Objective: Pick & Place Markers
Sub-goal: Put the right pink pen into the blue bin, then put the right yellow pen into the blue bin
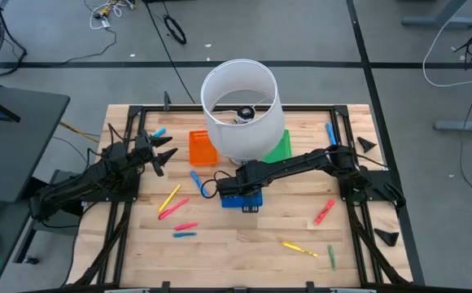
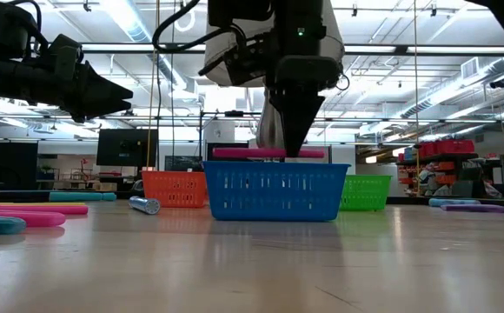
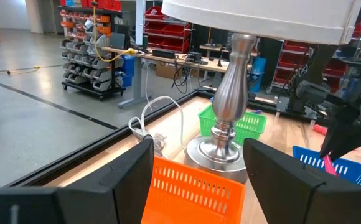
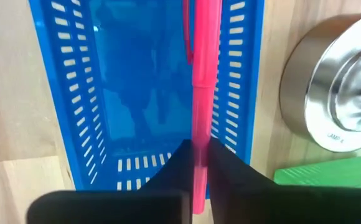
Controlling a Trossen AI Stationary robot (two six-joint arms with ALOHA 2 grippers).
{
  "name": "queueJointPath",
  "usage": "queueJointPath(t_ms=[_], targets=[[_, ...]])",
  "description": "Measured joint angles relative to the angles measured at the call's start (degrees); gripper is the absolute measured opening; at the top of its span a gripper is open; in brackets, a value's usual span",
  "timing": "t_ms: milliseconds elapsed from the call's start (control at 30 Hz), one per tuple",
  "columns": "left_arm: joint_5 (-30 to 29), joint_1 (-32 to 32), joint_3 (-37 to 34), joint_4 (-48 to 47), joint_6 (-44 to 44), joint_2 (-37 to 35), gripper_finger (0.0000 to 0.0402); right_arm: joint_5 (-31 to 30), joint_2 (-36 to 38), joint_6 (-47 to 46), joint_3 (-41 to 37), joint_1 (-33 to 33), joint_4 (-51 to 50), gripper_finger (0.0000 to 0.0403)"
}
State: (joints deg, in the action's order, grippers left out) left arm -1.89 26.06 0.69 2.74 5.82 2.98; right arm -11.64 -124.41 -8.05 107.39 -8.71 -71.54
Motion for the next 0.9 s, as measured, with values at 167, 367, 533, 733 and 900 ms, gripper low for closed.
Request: queueJointPath(t_ms=[167, 367, 533, 733, 900], targets=[[0.02, 0.0, 0.0, 0.0, -0.02, 0.0, 0.0252, 0.02, 0.01, 0.2, 0.0, 0.0, 0.19, 0.0039], [0.02, 0.0, 0.0, 0.0, -0.02, 0.0, 0.0252, 0.04, 0.01, -0.28, 0.0, 0.0, 0.17, 0.0063], [0.01, 0.01, -0.01, 0.0, 0.0, -0.02, 0.0252, 0.04, 0.01, -0.41, 0.0, 0.0, 0.11, 0.0085], [0.01, 0.01, 0.0, 0.0, 0.0, -0.01, 0.0252, 0.04, 0.01, -0.46, 0.0, -0.02, 0.17, 0.0121], [0.01, 0.02, -0.01, 0.0, -0.01, -0.01, 0.0252, 0.04, 0.01, -0.28, 0.0, -0.02, 0.17, 0.0145]])
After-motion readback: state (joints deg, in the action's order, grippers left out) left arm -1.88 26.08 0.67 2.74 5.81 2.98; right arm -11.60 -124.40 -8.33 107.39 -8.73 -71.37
